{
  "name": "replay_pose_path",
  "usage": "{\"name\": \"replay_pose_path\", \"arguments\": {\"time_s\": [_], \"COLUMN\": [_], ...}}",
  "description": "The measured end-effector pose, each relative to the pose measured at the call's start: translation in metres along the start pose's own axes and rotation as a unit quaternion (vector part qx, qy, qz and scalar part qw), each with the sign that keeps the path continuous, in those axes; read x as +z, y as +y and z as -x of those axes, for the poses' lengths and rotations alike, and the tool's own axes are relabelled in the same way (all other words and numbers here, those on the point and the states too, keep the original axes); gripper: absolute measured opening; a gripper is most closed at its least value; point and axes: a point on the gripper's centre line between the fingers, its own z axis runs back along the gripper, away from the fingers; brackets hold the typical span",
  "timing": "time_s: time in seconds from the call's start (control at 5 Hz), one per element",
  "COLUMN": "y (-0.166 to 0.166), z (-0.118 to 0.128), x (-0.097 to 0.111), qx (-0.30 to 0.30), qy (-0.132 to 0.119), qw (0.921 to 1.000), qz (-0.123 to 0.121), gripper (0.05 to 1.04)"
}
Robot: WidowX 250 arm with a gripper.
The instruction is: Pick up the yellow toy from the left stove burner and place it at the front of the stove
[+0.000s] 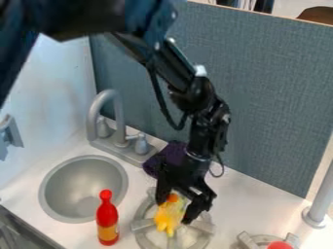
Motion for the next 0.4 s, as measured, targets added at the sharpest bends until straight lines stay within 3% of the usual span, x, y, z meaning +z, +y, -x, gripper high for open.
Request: {"name": "replay_pose_path", "arguments": {"time_s": [0.4], "y": [0.0008], "z": [-0.0066], "x": [-0.0098], "qx": [0.007], "qy": [0.05], "qw": [0.9987], "qz": [-0.009], "gripper": [1.001]}}
